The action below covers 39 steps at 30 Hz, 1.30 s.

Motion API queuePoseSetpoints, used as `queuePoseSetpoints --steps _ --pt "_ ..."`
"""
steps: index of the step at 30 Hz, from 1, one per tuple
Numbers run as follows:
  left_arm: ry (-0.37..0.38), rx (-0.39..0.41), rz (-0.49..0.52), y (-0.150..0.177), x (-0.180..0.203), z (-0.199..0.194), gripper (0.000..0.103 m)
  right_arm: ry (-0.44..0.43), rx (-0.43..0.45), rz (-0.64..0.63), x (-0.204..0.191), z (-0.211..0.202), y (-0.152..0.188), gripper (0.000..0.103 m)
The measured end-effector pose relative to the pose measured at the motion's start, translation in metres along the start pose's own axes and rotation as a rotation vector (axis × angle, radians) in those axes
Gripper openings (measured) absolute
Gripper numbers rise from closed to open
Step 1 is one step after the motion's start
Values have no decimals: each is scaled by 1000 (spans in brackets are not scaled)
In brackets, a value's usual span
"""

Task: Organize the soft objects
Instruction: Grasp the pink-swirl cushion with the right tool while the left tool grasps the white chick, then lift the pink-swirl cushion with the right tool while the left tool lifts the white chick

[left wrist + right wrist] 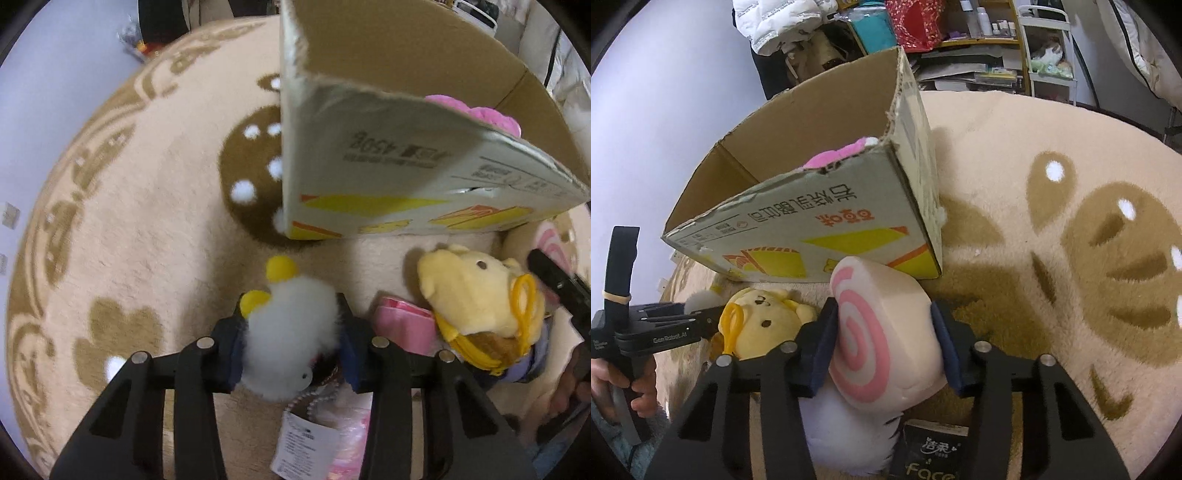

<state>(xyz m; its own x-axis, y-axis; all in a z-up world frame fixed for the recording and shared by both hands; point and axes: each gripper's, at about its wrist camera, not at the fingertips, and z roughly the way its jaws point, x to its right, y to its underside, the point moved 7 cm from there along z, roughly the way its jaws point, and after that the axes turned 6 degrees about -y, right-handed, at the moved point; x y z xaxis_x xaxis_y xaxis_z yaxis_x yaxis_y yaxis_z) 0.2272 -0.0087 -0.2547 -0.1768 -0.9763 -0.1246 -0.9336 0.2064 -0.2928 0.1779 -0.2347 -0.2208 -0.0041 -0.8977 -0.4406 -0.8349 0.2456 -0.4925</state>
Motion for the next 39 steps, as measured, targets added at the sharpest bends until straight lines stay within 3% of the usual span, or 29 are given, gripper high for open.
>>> queuePoseSetpoints --steps 12,22,39 --pt "-41 65 21 -7 -2 -22 34 49 17 -7 0 -16 3 44" --pt "-35 118 -22 -3 -17 -43 32 18 59 52 0 -37 0 44" --pt "-33 240 -22 4 -16 -93 33 3 151 49 -12 -83 -5 44"
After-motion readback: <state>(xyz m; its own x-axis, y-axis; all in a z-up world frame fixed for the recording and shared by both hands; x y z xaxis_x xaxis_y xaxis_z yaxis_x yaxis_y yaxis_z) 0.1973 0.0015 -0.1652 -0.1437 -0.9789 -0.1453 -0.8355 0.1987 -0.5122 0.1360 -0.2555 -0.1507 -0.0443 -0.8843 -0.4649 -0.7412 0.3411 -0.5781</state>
